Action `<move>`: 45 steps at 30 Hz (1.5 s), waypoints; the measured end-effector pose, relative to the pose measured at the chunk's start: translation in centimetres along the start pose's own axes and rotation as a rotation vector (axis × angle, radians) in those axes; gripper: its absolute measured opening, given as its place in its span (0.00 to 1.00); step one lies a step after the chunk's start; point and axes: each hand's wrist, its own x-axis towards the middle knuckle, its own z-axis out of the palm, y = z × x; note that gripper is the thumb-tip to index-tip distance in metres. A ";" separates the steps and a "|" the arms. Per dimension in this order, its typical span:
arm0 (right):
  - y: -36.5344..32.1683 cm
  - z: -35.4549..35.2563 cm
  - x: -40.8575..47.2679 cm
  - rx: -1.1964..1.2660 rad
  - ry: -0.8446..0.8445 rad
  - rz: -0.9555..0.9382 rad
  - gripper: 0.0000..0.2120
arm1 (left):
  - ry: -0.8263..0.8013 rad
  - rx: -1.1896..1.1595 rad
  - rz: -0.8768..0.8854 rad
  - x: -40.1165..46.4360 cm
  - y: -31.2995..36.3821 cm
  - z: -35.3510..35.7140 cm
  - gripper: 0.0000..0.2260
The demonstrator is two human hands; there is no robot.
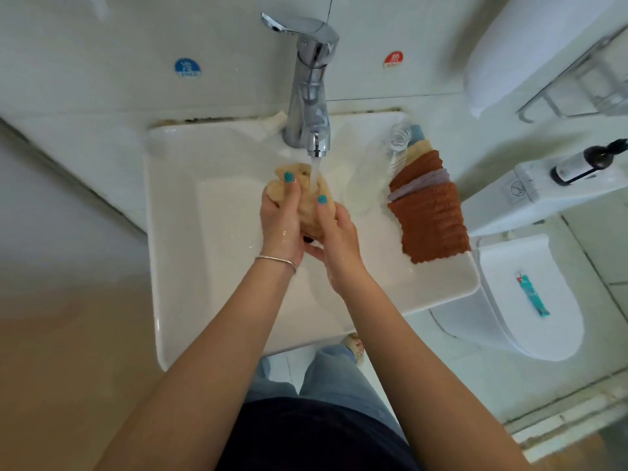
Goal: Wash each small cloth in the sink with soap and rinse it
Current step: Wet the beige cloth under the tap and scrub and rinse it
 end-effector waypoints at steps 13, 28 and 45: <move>-1.8 -0.4 1.0 -0.260 0.040 -0.190 0.07 | -0.053 0.413 0.125 -0.4 0.9 -0.6 0.12; -0.2 -0.8 2.4 -0.278 0.146 -0.364 0.06 | -0.051 0.553 0.290 0.0 0.1 0.3 0.05; -1.1 0.7 2.6 -0.192 0.094 -0.313 0.06 | 0.113 0.520 0.324 -0.4 -0.1 1.5 0.07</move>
